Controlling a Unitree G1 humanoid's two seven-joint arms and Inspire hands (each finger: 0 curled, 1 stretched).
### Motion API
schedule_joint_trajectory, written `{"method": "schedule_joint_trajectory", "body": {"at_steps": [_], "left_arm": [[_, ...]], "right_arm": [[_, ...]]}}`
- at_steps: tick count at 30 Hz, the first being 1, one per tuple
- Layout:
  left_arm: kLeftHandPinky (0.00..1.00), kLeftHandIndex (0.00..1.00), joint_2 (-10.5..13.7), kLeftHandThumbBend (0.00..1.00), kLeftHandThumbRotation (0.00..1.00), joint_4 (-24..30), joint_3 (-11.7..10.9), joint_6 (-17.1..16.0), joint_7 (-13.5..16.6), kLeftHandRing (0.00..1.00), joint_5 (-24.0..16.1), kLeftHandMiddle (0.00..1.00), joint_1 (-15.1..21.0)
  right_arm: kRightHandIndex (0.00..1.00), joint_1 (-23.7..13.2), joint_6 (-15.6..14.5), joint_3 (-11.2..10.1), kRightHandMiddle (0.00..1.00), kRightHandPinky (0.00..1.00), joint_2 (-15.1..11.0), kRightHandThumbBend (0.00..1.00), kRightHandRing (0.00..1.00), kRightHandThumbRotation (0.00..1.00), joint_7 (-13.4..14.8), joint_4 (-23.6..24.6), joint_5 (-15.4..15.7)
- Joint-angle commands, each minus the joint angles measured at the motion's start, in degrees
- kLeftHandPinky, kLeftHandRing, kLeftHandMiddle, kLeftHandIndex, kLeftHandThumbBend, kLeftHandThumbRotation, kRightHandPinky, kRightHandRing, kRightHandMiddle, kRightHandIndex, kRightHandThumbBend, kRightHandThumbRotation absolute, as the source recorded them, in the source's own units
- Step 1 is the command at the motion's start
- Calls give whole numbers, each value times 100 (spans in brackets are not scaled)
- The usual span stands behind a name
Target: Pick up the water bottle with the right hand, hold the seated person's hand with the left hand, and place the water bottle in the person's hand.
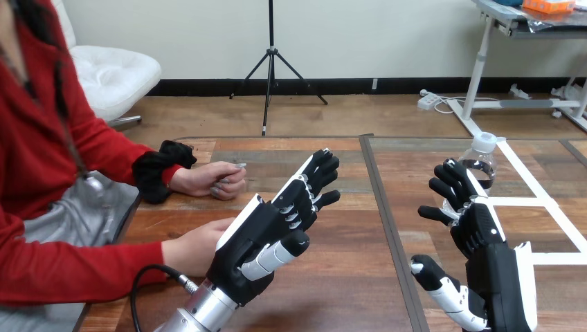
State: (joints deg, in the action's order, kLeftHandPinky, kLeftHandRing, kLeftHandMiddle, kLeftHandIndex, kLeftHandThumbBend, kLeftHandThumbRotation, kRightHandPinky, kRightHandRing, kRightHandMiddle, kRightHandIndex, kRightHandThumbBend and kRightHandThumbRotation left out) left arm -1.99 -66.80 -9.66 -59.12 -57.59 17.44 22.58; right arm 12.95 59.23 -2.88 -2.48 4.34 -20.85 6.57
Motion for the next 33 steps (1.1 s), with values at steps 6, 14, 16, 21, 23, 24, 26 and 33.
{"method": "schedule_joint_trajectory", "body": {"at_steps": [6,14,16,21,23,24,26,33], "left_arm": [[96,100,-8,100,75,230,-66,-51,-60,100,111,100,257],[96,100,6,100,76,213,-96,-44,-108,100,125,100,257],[96,100,9,100,77,210,-100,-42,-115,100,123,100,256],[96,100,11,100,77,203,-107,-41,-118,100,115,100,247],[96,100,10,100,77,203,-105,-34,-113,100,109,100,242],[96,100,10,100,77,203,-104,-32,-112,100,107,100,241],[96,100,9,100,77,203,-103,-29,-110,100,104,100,237],[97,100,3,100,77,209,-102,-37,-104,100,103,100,228]], "right_arm": [[90,-203,4,12,90,73,26,100,88,68,4,249,12],[90,-197,-15,-14,90,73,38,100,88,68,54,267,121],[90,-193,-18,-18,90,73,37,100,88,69,63,274,138],[90,-180,-35,-17,90,73,37,100,88,68,67,293,134],[90,-166,-58,-29,90,74,55,100,88,68,89,315,139],[89,-161,-64,-32,90,74,60,100,88,67,95,322,141],[89,-148,-79,-75,90,74,88,100,88,67,155,339,195],[89,-124,-40,-260,89,76,178,100,87,66,483,358,493]]}}
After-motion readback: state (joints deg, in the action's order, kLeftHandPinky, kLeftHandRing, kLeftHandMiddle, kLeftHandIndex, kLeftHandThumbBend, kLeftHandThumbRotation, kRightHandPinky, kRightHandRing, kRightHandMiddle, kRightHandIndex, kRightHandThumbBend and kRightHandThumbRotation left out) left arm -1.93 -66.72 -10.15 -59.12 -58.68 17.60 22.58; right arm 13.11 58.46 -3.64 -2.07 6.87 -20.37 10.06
